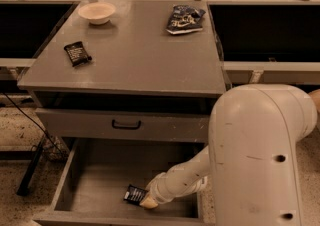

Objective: Place rxbar blueberry into middle drawer

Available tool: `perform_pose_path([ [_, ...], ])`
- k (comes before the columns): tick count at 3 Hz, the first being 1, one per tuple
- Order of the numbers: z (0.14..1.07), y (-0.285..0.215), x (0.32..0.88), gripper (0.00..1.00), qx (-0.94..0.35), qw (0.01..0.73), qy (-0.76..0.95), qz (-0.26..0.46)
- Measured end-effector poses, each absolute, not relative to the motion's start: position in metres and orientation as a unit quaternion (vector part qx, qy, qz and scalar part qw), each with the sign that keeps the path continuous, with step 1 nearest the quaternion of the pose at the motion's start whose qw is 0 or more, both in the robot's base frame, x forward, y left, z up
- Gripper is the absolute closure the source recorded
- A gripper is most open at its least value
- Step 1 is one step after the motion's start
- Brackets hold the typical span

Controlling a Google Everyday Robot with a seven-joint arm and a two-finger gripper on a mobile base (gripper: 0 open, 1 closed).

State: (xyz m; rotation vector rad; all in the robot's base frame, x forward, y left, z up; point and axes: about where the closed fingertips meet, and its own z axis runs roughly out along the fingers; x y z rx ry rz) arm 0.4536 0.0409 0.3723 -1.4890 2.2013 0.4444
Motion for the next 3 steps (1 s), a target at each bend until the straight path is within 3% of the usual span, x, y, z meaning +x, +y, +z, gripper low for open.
perform_pose_path([
  [1, 0.3626, 0.0451, 0.4518, 1.00, -0.539, 0.219, 0.795, 0.169],
  [3, 0.3624, 0.0451, 0.4518, 0.58, -0.539, 0.219, 0.795, 0.169],
])
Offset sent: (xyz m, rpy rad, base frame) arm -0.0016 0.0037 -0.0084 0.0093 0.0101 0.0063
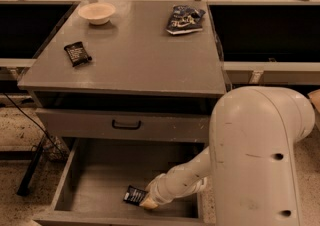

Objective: Place rxbar blueberry into middle drawer

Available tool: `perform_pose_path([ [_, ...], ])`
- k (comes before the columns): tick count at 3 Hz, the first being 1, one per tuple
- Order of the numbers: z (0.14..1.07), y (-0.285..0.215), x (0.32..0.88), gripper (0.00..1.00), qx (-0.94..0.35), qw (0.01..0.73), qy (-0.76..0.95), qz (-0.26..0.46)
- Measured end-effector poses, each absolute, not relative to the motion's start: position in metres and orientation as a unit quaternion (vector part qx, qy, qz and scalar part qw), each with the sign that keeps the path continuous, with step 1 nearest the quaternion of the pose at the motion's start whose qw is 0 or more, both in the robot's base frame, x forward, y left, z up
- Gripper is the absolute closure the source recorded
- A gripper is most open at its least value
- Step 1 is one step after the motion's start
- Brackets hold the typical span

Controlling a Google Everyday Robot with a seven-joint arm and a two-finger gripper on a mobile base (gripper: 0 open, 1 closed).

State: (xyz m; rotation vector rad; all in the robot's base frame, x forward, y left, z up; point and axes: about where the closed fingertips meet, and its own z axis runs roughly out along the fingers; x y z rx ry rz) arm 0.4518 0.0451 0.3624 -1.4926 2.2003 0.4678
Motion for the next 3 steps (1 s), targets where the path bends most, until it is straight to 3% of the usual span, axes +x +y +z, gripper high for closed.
perform_pose_path([
  [2, 0.3624, 0.0452, 0.4517, 0.12, -0.539, 0.219, 0.795, 0.169],
  [3, 0.3624, 0.0452, 0.4517, 0.00, -0.539, 0.219, 0.795, 0.169],
])
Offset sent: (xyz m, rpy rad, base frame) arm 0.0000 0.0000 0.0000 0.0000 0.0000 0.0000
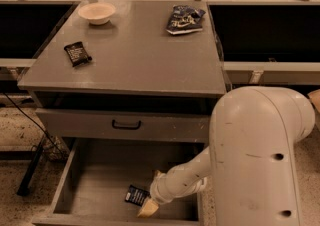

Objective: Place rxbar blueberry into middle drawer

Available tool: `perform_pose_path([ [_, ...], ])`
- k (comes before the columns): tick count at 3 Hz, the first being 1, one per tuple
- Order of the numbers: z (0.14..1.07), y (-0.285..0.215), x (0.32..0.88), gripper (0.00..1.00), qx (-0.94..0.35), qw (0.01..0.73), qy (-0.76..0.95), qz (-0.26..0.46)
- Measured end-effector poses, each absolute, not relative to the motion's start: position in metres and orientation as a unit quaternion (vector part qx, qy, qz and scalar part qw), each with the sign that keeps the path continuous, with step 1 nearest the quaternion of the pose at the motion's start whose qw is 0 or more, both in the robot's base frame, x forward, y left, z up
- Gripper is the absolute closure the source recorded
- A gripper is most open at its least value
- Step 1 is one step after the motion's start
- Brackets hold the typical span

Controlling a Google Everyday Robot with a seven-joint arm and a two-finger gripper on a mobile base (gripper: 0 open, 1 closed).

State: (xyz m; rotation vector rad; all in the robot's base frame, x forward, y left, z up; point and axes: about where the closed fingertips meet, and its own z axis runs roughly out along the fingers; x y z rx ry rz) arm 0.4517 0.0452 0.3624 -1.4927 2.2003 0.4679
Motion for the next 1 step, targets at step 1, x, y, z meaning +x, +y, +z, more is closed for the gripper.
perform_pose_path([
  [1, 0.3624, 0.0452, 0.4517, 0.00, -0.539, 0.219, 0.795, 0.169],
])
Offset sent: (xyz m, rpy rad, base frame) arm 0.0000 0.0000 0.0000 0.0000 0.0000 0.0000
